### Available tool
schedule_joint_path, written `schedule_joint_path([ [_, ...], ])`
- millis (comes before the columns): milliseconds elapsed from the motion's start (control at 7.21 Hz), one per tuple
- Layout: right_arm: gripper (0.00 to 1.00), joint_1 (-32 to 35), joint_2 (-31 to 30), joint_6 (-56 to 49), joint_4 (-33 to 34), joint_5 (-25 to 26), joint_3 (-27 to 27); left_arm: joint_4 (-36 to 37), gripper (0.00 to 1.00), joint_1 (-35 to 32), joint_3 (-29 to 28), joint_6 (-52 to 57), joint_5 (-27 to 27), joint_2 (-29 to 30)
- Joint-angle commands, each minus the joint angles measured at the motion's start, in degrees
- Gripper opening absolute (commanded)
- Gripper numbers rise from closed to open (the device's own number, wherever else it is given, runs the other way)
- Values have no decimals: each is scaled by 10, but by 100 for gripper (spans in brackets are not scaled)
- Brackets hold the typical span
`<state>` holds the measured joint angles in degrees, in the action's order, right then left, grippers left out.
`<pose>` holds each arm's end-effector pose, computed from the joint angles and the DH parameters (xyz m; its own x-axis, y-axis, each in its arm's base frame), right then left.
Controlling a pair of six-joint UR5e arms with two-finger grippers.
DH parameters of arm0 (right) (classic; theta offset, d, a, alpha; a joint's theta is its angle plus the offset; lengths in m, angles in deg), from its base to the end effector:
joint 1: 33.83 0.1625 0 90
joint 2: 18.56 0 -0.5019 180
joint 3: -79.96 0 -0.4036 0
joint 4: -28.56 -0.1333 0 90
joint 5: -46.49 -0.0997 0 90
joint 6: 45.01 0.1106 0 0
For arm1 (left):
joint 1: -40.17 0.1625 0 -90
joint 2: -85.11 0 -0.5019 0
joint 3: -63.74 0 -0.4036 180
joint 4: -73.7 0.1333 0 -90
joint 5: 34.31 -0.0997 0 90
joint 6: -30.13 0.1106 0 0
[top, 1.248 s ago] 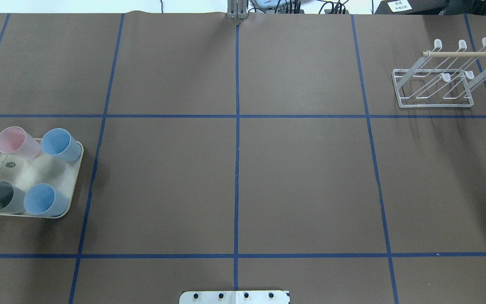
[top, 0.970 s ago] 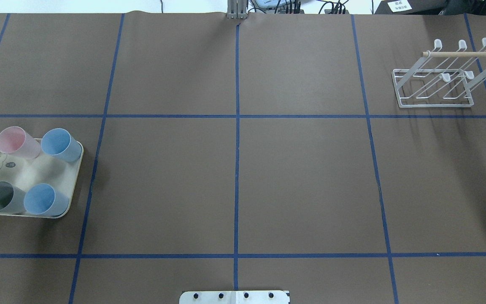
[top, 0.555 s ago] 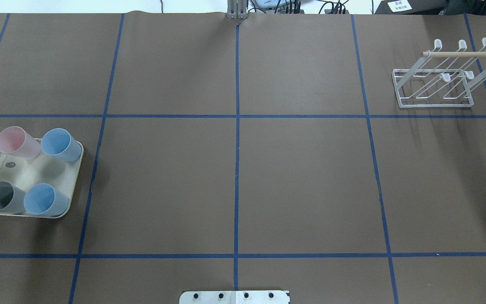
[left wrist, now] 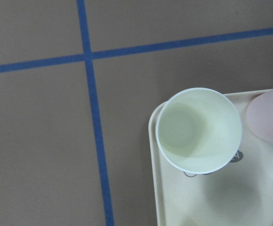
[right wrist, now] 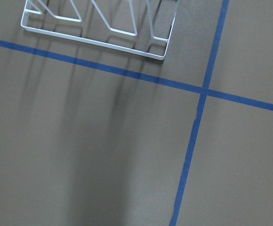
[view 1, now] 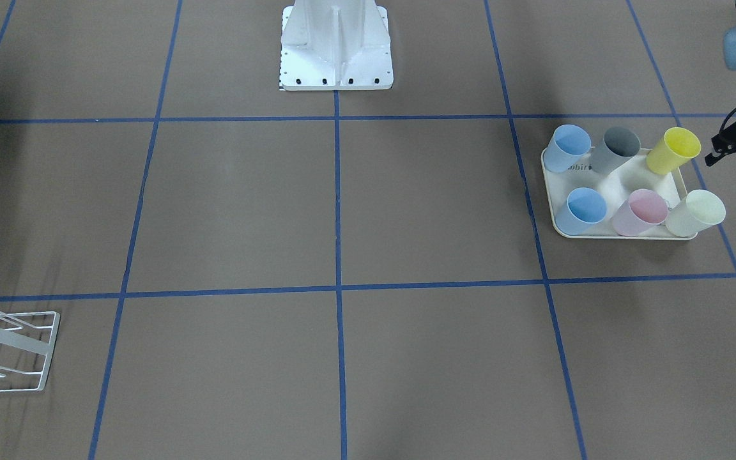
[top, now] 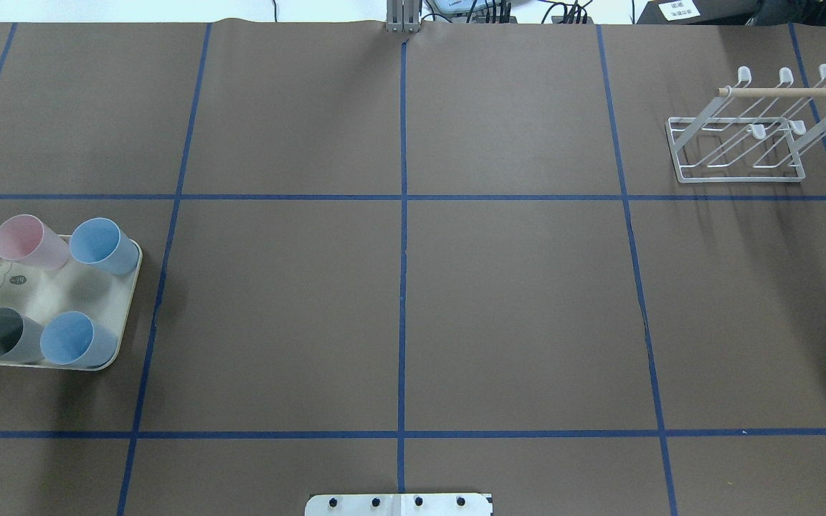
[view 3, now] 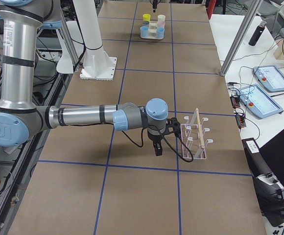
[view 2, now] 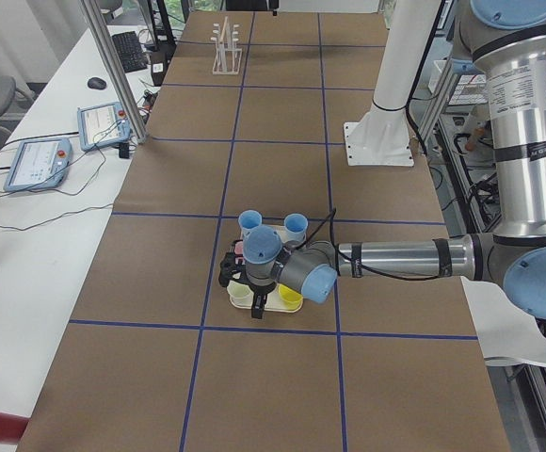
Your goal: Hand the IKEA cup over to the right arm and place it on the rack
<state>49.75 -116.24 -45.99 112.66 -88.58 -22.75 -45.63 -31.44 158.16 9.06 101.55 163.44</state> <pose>0.0046 -0.4510 0.6823 0.6848 -0.2290 0.6918 0.1215 0.9719 0.2015 0.0814 -0.4157 0.7389 0.6424 0.1278 -0.7557 -0.0658 0.9916 0.1117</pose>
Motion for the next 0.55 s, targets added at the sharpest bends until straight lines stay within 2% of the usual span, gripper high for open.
schedule_joint_path([
  [0,100,0,-1,0,-2,-2,-2,-16,100,28,1,-34,-1,-27],
  [416,100,0,-1,0,-2,-18,0,-40,99,41,1,-34,3,-60],
])
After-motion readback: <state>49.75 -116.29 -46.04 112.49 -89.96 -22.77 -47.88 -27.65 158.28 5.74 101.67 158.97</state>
